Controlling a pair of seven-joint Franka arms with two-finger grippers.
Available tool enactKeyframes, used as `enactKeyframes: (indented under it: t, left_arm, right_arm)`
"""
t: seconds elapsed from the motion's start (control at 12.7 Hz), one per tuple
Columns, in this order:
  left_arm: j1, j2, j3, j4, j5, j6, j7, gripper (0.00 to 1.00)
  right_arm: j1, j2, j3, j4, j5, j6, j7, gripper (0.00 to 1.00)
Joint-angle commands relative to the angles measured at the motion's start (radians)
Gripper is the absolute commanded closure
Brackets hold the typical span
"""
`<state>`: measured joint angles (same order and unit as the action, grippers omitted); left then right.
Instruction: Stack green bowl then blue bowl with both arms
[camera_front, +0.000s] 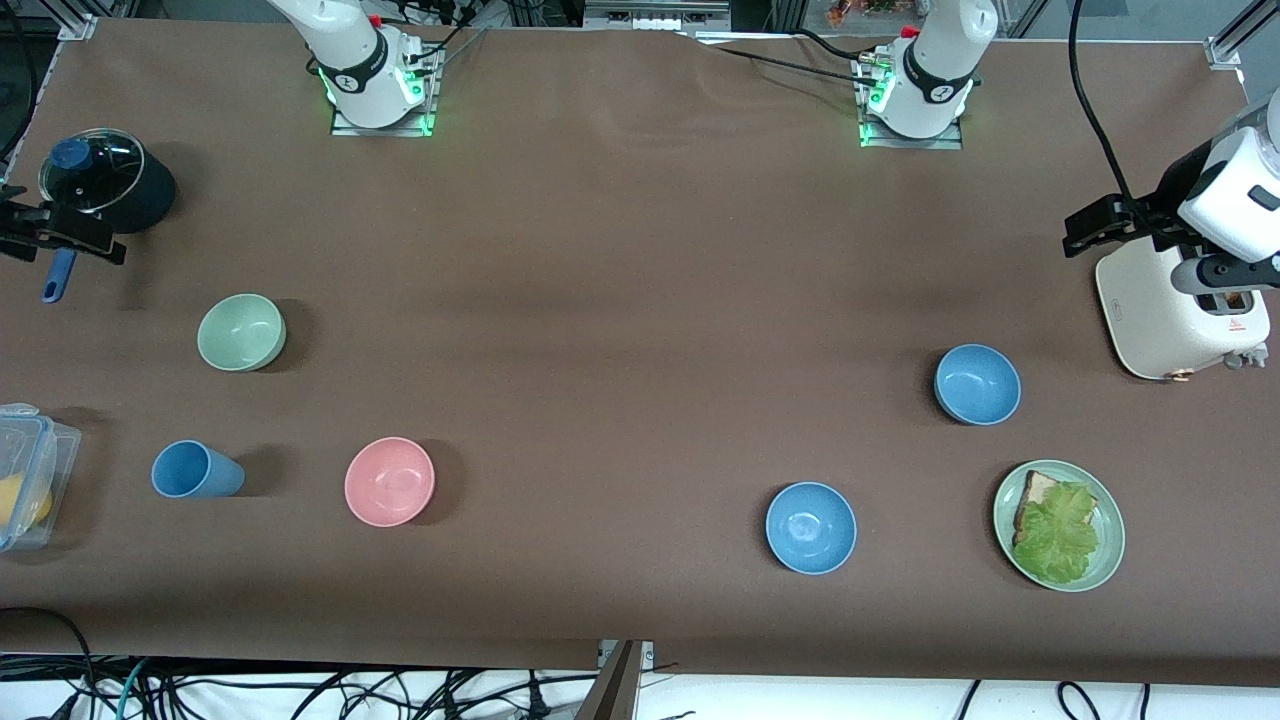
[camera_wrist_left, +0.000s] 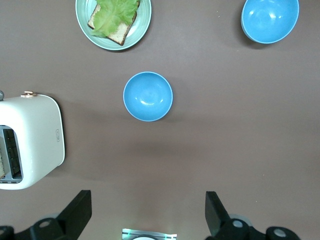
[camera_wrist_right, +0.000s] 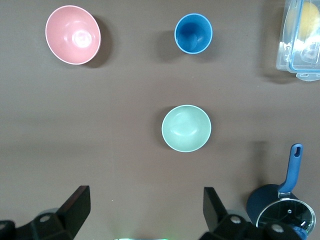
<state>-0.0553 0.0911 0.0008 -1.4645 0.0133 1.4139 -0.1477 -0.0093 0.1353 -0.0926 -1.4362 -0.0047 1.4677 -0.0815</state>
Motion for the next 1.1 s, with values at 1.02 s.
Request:
enactKeyframes:
  t: [1.02]
  left_arm:
    - [-0.001, 0.009, 0.001, 0.029, -0.009, -0.03, -0.003, 0.0]
  right_arm:
    - [-0.083, 0.107, -0.004, -0.012, -0.015, -0.009, -0.091, 0.0]
